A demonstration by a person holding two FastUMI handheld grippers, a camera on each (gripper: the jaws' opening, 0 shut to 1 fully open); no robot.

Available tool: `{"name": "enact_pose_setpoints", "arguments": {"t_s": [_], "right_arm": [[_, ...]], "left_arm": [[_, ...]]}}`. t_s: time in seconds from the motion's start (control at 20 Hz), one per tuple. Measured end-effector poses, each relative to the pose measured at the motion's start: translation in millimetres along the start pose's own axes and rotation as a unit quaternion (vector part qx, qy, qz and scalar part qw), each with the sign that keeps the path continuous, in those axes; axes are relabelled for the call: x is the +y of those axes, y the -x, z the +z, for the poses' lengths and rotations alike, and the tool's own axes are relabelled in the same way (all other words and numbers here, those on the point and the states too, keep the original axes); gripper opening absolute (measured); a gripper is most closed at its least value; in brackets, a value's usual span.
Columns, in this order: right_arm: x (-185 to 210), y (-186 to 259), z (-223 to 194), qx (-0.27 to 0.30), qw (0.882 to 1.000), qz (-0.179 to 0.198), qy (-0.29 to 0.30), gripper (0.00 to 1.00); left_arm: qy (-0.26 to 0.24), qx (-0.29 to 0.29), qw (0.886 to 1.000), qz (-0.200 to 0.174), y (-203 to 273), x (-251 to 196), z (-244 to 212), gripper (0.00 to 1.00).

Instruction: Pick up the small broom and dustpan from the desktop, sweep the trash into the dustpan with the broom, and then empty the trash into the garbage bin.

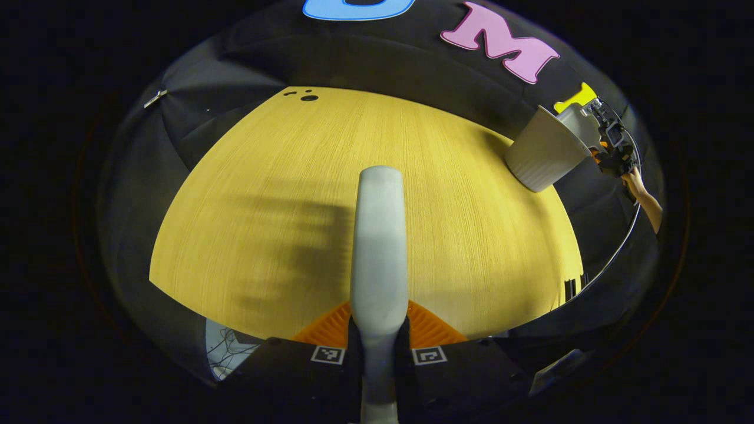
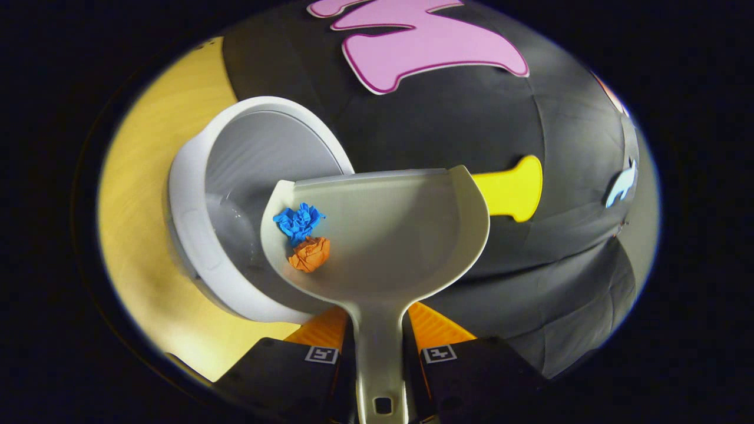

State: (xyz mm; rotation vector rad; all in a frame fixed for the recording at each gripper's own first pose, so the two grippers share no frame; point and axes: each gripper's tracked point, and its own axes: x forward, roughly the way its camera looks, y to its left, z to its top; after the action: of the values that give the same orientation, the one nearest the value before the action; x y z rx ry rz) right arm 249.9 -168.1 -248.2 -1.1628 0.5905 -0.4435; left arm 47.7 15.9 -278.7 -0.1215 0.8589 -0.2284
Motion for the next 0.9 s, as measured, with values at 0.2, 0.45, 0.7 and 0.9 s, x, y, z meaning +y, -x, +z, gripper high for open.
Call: {"name": "enact_pose_setpoints", "arguments": {"t_s": [0.2,0.45,0.7,0.9], "right_arm": [[-0.2,5.0,4.6,-0.018,0.999,-0.012,0.047,0.41],[0.2,11.1,12.4,-0.033,0.993,-0.024,0.107,0.37],[1.7,12.4,16.8,-0.043,0.991,-0.01,0.128,0.37],[1.9,12.4,11.8,-0.028,0.995,0.012,0.096,0.34]], "left_arm": [[-0.004,0.006,1.0,-0.003,-0.6,-4.2,0.6,0.27],[-0.017,0.015,1.0,-0.009,-1.4,-10.3,1.7,0.27],[-0.032,0.016,0.999,-0.015,-3.7,-24.3,2.6,0.27],[-0.034,0.012,0.999,-0.015,-3.0,-30.9,6.4,0.29]]}}
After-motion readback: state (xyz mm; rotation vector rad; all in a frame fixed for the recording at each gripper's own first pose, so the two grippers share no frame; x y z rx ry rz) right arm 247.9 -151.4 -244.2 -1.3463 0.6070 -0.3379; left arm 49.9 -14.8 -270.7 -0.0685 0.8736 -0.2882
